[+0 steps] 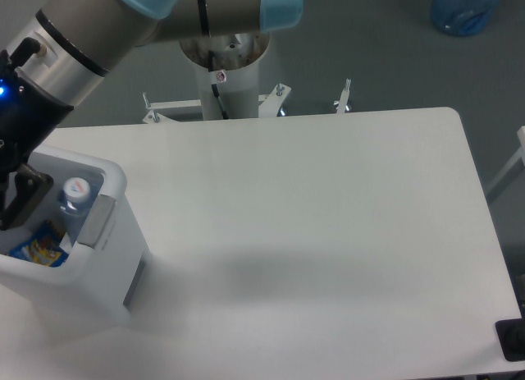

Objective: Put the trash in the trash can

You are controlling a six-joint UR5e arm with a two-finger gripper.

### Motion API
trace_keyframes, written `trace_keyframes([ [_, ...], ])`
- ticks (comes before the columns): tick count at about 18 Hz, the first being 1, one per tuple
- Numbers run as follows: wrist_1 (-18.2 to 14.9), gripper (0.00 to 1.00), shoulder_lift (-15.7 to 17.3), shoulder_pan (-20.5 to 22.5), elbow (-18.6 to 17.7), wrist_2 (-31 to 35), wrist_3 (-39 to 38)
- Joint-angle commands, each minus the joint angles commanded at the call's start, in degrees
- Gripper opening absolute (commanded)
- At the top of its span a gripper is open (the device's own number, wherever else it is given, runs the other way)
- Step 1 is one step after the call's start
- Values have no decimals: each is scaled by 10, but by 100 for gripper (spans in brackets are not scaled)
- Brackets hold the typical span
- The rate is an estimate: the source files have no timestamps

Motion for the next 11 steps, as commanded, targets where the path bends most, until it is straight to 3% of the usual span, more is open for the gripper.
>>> trace_keyframes([
  [4, -3, 100, 2, 70, -42, 47, 49],
  [11, -10, 100, 1, 150, -123, 253, 200],
])
